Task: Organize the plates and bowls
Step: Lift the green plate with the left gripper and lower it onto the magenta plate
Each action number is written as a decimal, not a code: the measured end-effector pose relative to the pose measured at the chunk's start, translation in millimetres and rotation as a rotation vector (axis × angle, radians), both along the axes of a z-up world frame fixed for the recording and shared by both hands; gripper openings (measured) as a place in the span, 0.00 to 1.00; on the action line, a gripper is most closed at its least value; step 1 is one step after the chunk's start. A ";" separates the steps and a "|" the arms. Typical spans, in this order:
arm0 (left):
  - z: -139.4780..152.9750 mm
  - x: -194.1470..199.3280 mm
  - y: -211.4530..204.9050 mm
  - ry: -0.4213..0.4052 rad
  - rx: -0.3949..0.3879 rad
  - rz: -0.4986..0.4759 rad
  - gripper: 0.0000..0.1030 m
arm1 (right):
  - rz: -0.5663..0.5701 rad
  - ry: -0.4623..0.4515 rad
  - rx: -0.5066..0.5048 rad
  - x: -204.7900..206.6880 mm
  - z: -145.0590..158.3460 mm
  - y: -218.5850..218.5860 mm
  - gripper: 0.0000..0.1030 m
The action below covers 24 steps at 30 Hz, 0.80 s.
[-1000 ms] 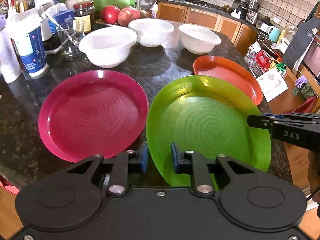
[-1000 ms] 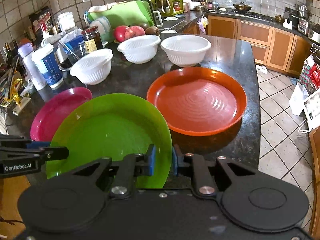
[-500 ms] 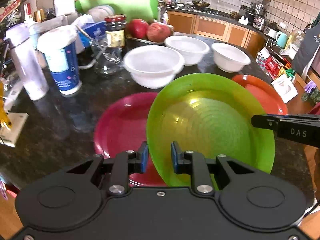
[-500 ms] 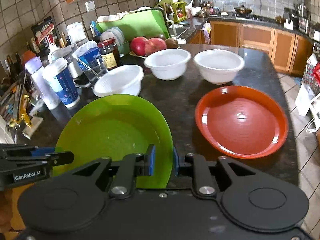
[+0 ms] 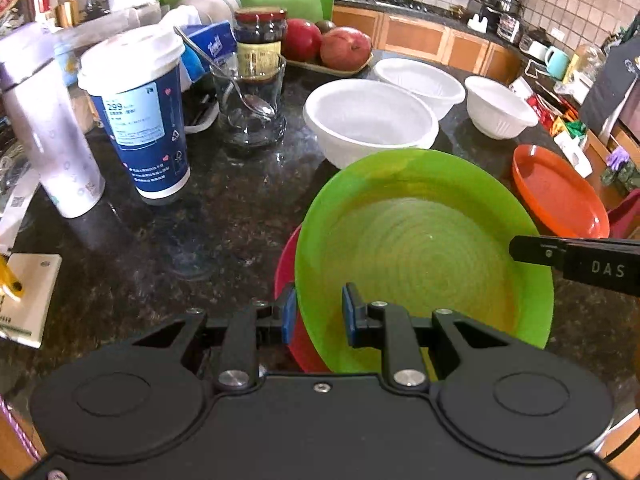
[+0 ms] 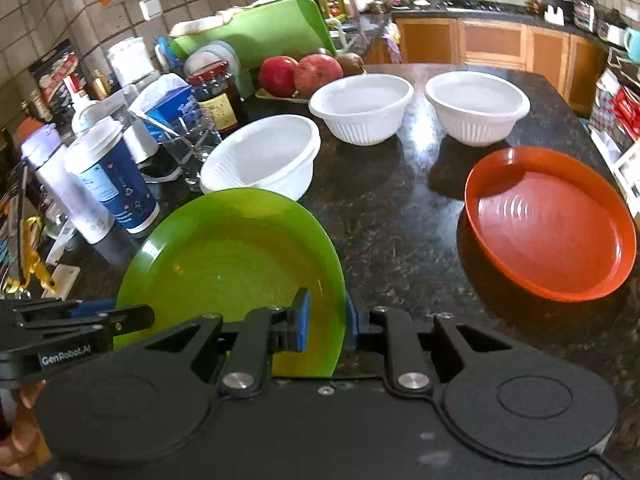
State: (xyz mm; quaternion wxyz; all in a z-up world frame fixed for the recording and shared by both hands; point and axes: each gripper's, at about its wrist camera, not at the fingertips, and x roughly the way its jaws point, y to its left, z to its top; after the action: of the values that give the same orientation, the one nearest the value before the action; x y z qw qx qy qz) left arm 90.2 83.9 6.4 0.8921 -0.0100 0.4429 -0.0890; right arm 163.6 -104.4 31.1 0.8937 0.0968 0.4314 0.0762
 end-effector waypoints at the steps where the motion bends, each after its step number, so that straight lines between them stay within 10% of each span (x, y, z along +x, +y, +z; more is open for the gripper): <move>1: -1.2 3.6 2.8 0.001 0.002 -0.009 0.30 | -0.011 0.001 -0.001 -0.2 -1.0 0.9 0.23; 24: -6.5 13.6 41.5 0.035 -0.121 -0.038 0.33 | -0.033 0.021 -0.071 14.6 -13.8 12.3 0.33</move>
State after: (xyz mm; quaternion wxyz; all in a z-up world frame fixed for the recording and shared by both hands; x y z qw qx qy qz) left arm 103.8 125.3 -0.1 0.8800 -0.0569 0.4525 -0.1324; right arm 178.2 -92.0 17.3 0.8932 0.0728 0.4415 0.0448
